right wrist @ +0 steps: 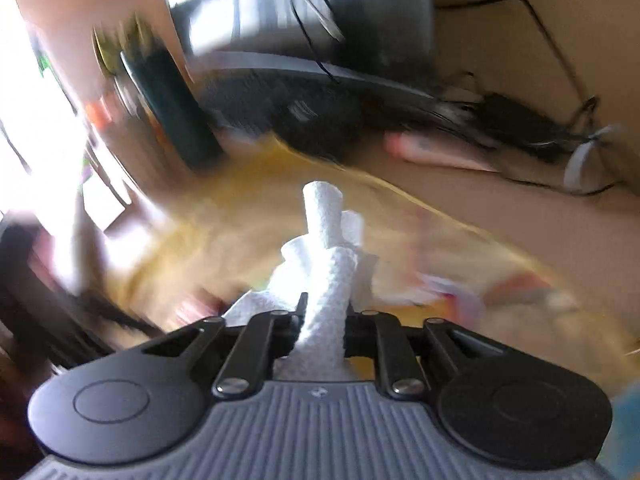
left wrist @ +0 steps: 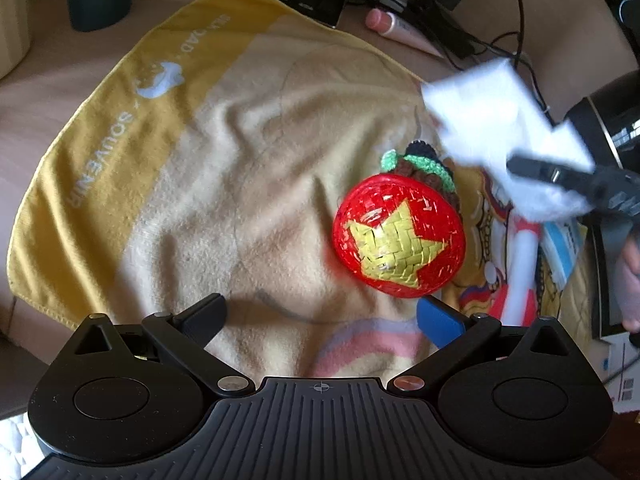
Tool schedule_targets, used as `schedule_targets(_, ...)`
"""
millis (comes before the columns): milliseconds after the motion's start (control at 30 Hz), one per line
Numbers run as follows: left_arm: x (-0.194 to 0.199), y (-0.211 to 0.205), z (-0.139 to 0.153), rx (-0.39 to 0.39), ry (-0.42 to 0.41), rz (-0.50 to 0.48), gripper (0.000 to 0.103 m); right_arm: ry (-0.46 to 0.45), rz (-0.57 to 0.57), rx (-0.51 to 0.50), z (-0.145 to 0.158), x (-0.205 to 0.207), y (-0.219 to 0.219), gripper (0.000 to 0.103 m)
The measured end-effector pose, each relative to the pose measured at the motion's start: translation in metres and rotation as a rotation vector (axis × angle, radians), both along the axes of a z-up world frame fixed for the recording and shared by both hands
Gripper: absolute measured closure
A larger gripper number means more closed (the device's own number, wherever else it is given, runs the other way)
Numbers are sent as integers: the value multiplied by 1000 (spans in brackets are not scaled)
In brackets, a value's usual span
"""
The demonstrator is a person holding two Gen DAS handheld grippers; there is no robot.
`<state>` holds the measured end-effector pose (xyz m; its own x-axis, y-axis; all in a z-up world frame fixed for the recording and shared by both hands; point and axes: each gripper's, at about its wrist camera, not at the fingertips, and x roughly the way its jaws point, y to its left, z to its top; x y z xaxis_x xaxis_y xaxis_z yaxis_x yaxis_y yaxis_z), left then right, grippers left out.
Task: Organize soft objects
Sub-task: 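Rub the white tissue over the doll's red hat with the right gripper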
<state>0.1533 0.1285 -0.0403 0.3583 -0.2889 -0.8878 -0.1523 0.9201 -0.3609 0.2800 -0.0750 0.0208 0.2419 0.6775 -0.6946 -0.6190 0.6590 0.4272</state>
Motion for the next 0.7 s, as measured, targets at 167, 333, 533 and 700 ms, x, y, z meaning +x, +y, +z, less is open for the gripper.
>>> schedule_targets(167, 5, -9, 2, 67, 21, -47, 0, 67, -44, 34, -22, -21, 16, 85)
schedule_targets(333, 9, -18, 6, 138, 8, -83, 0, 41, -156, -24, -32, -28, -11, 85)
schedule_targets(533, 13, -24, 10, 133, -20, -128, 0, 7, -223, -125, -43, -31, -33, 85)
schedule_targets(700, 17, -26, 11, 140, -32, -153, 0, 16, -122, -88, -39, -46, -21, 85)
